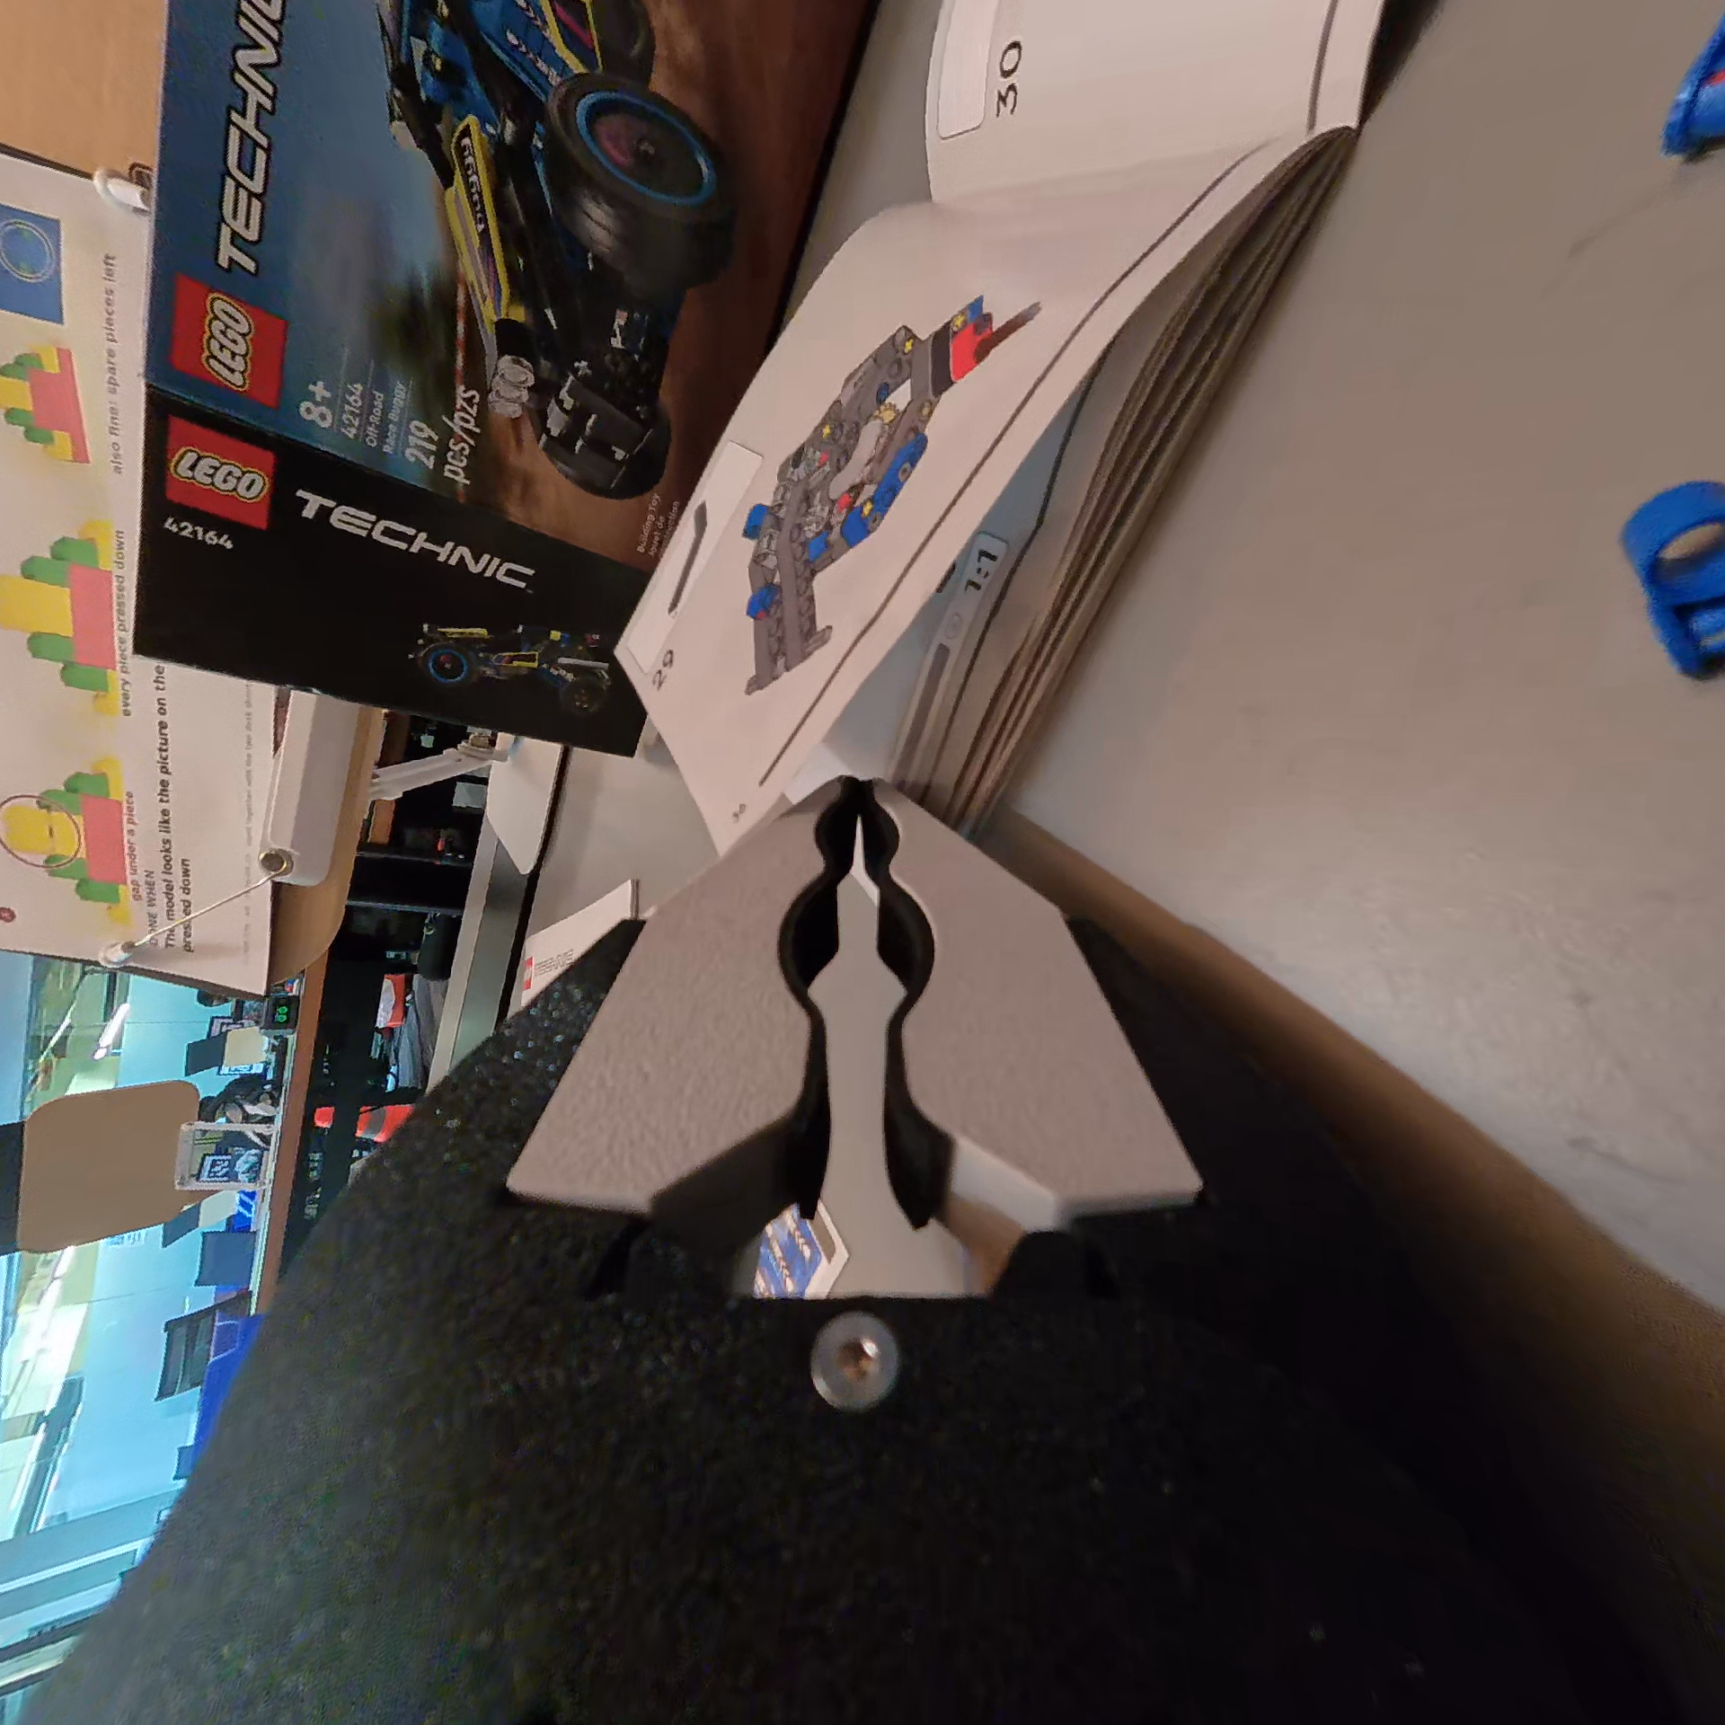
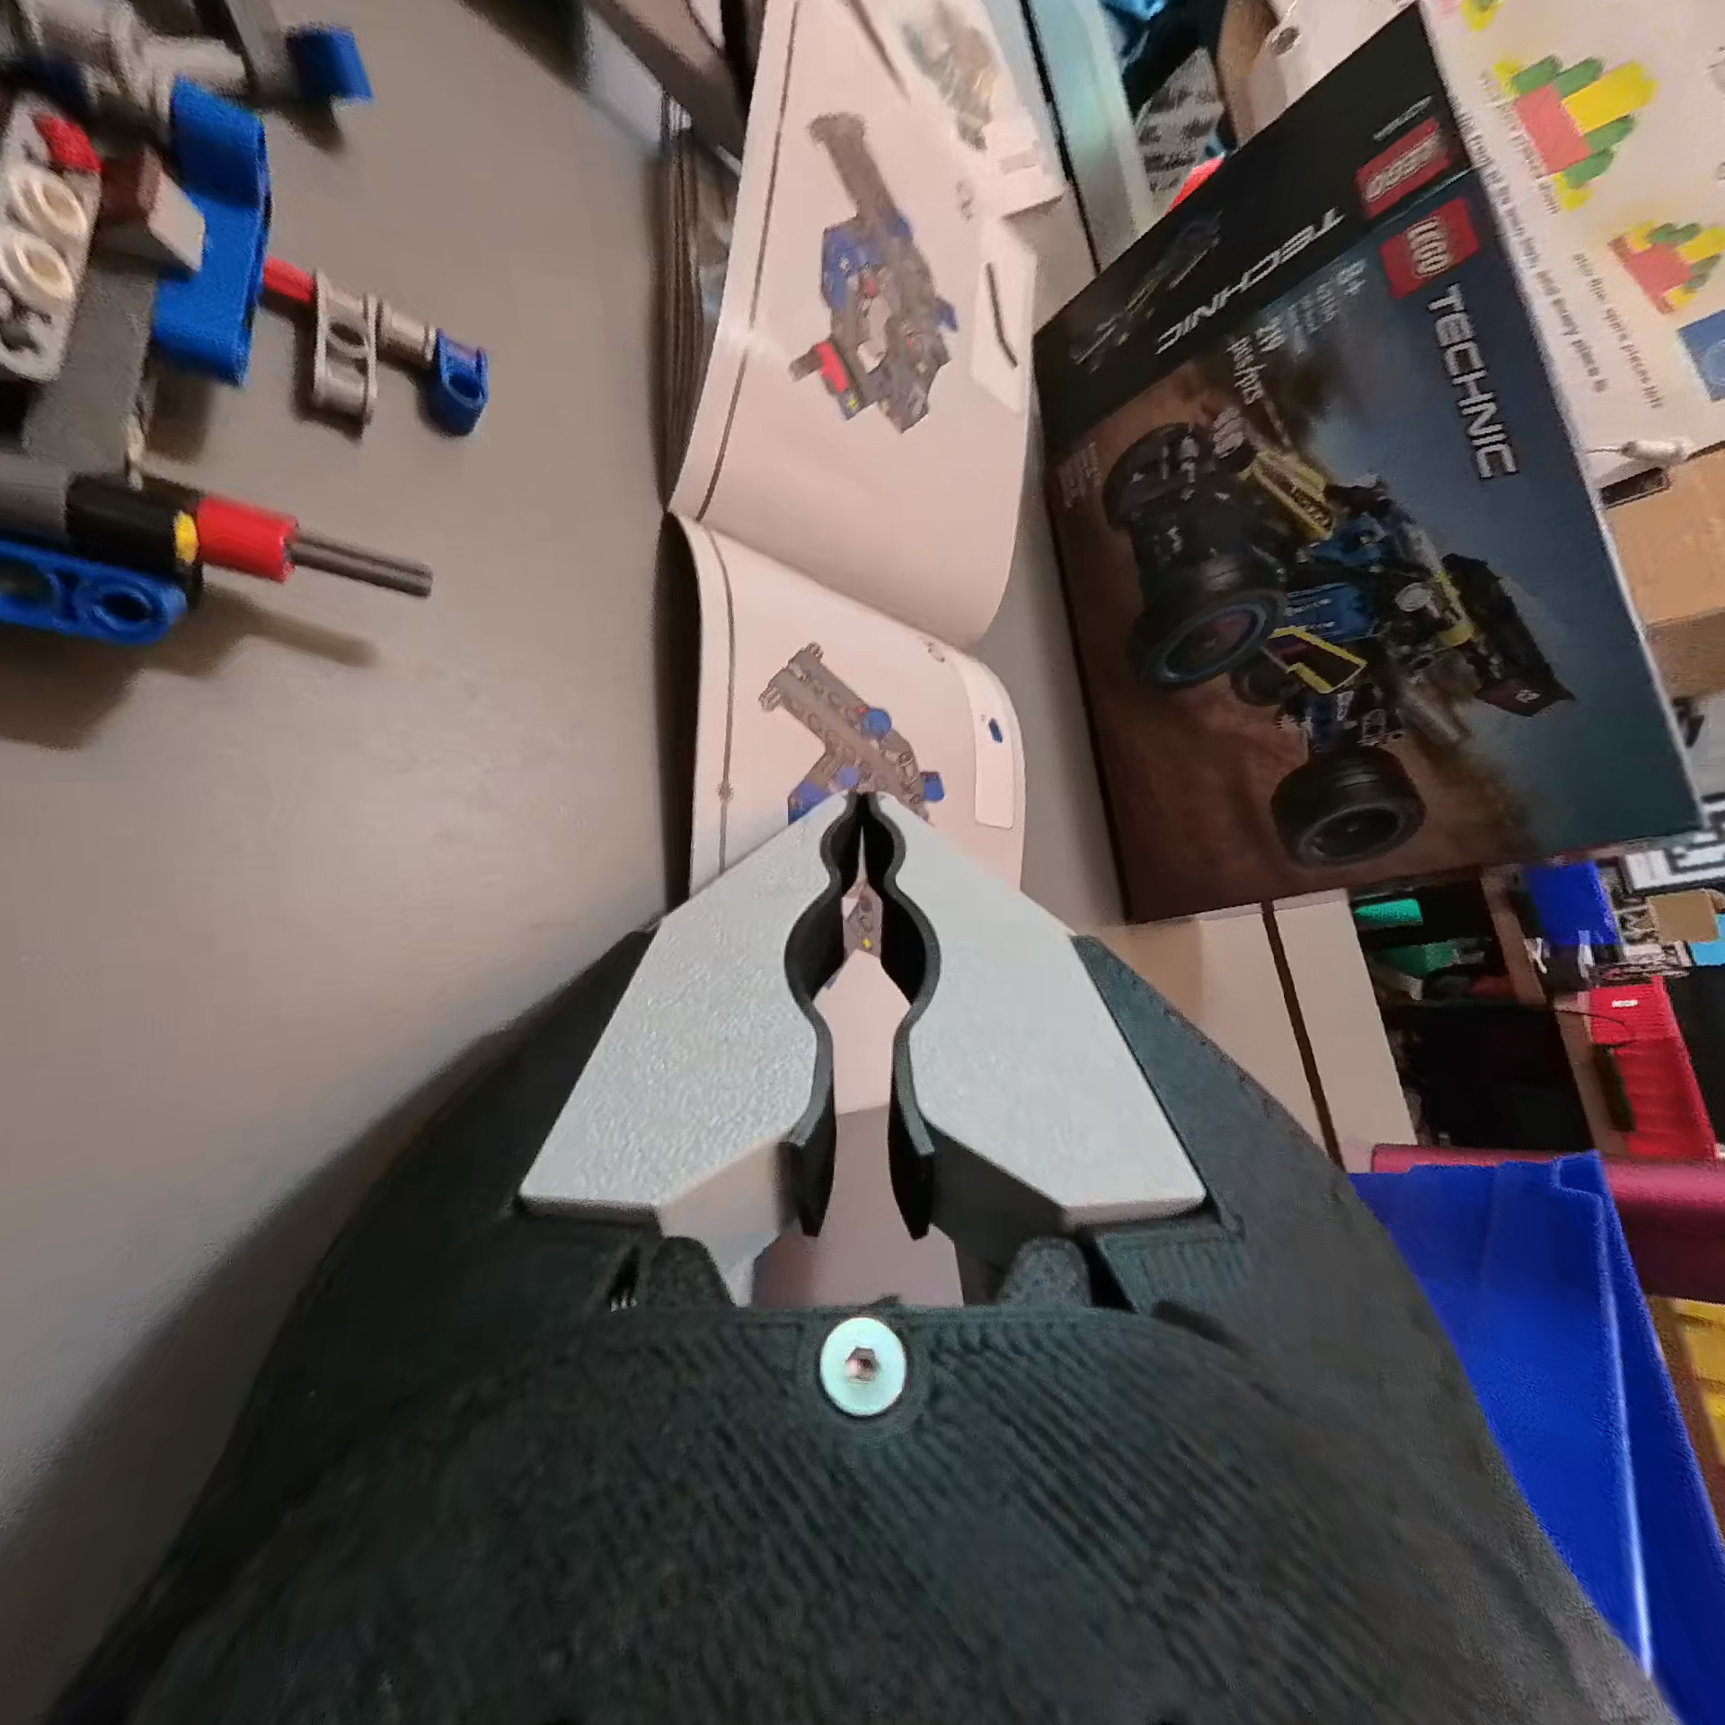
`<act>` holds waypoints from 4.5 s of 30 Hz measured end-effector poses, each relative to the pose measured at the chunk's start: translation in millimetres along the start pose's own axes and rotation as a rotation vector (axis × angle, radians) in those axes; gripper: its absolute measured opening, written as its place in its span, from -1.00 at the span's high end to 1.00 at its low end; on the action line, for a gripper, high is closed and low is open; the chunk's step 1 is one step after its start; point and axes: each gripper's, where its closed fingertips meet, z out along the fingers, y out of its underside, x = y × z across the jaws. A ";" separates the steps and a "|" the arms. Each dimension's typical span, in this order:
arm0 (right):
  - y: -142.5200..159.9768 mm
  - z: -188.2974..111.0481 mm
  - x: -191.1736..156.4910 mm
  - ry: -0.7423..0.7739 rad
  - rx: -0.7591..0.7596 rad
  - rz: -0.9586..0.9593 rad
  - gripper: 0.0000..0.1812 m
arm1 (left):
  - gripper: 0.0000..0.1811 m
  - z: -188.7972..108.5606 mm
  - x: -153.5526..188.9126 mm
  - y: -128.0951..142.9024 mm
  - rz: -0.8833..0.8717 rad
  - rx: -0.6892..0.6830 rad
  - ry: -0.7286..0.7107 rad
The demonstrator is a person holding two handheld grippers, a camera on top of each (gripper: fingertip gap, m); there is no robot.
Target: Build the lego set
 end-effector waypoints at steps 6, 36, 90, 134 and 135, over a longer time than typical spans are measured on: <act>-1.8 -2.0 1.5 0.029 0.007 0.014 1.00 | 1.00 -0.2 0.2 0.3 0.003 -0.001 0.001; -34.2 -32.2 -15.7 -0.214 0.187 0.308 0.67 | 1.00 -0.1 1.1 0.4 0.023 -0.002 0.012; -94.3 -44.7 -75.2 -0.391 0.293 0.370 0.95 | 0.95 -85.5 71.0 -54.9 -0.523 0.005 0.659; -89.4 -43.7 -73.7 -0.351 0.285 0.332 0.95 | 0.95 -86.4 61.0 -82.0 -0.687 0.297 0.699; -89.4 -43.7 -73.8 -0.349 0.285 0.329 0.95 | 0.95 -86.3 61.0 -81.6 -0.687 0.296 0.698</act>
